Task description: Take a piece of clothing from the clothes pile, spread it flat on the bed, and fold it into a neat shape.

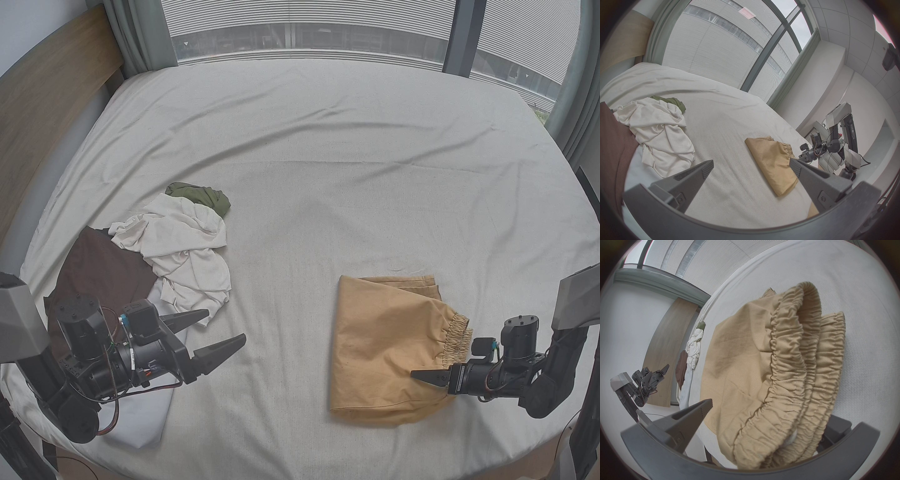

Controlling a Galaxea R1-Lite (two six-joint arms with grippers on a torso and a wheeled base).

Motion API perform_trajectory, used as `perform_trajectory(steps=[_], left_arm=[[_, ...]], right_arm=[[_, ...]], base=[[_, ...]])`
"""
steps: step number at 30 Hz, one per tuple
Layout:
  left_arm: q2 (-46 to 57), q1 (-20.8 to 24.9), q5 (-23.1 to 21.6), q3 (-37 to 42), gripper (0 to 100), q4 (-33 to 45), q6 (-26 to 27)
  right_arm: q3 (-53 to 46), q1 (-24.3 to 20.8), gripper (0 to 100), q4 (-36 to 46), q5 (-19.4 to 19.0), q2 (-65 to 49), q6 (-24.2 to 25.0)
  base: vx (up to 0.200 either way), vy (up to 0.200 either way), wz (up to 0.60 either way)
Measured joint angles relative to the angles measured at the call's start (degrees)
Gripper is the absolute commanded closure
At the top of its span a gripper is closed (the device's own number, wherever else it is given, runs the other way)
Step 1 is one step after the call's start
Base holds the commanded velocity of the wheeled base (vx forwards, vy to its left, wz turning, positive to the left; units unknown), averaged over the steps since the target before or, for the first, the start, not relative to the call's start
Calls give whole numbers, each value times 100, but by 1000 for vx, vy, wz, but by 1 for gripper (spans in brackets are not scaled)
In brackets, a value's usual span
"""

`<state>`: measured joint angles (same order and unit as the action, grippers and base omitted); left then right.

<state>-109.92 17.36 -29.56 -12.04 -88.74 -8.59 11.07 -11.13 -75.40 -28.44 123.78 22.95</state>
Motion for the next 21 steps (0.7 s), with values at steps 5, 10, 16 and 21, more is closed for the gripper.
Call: perform_trajectory(steps=[5, 10, 16, 21], left_arm=[[0, 5, 1, 15, 0, 0, 0], [0, 5, 4, 12, 0, 0, 1], [11, 5, 4, 9, 0, 0, -2], [30, 0, 1, 9, 0, 0, -10]], right_arm=[[-46, 0, 100, 13, -10, 39, 0], [-51, 0, 100, 16, -268, 34, 17], [-101, 0, 100, 11, -719, -193, 167], [-157, 6, 100, 11, -1047, -525, 206]], base=[[0, 0, 0], [0, 0, 0], [0, 0, 0], [0, 0, 0]])
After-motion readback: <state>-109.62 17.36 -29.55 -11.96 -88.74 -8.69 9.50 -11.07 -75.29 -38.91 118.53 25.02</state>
